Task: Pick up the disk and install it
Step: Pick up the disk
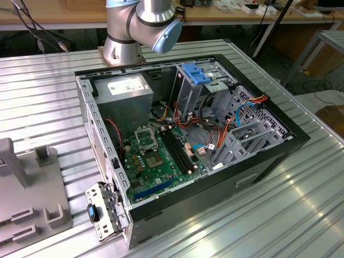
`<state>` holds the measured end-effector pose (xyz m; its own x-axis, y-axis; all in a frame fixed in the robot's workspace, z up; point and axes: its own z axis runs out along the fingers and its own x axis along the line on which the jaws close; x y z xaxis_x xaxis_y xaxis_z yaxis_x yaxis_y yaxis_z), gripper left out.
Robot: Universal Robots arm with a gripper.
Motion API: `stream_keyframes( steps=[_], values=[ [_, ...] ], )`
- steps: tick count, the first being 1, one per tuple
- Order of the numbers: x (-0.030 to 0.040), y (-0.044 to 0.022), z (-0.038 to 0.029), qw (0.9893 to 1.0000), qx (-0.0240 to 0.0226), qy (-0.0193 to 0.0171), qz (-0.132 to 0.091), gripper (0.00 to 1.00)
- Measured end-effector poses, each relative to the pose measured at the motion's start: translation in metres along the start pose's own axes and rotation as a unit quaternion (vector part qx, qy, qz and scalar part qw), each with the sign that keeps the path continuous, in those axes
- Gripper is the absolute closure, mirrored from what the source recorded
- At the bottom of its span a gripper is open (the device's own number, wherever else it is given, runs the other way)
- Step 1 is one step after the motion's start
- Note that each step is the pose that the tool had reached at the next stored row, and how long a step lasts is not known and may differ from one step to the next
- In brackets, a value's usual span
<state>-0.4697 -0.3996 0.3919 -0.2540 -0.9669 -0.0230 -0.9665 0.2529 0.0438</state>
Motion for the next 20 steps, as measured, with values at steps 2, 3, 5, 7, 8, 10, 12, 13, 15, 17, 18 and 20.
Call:
stream_keyframes(
  steps=[2, 3, 5, 7, 8, 10, 12, 13, 15, 17, 18, 20],
  values=[
    [0.0000, 0.0000, 0.0000, 0.9998, -0.0004, 0.0008, -0.018, 0.89],
    [0.0000, 0.0001, 0.0001, 0.9994, -0.0008, 0.0016, -0.035, 0.89],
    [0.0000, 0.0001, 0.0001, 0.9986, -0.0010, 0.0031, -0.052, 0.89],
    [0.0000, 0.0001, 0.0003, 0.9969, -0.0010, 0.0063, -0.079, 0.89],
    [-0.0002, 0.0001, 0.0004, 0.9960, -0.0008, 0.0086, -0.088, 0.83],
    [-0.0012, 0.0004, 0.0012, 0.9950, 0.0009, 0.0167, -0.098, 0.70],
    [-0.0015, 0.0006, 0.0049, 0.9934, 0.0013, 0.0190, -0.113, 0.58],
    [-0.0014, 0.0007, 0.0061, 0.9931, 0.0013, 0.0191, -0.116, 0.58],
    [-0.0014, 0.0007, 0.0084, 0.9922, 0.0023, 0.0193, -0.123, 0.58],
    [-0.0014, 0.0007, 0.0096, 0.9916, 0.0049, 0.0194, -0.128, 0.58],
    [-0.0013, 0.0007, 0.0103, 0.9915, 0.0066, 0.0192, -0.128, 0.58],
    [-0.0016, 0.0006, 0.0120, 0.9915, 0.0106, 0.0193, -0.128, 0.58]
  ],
)
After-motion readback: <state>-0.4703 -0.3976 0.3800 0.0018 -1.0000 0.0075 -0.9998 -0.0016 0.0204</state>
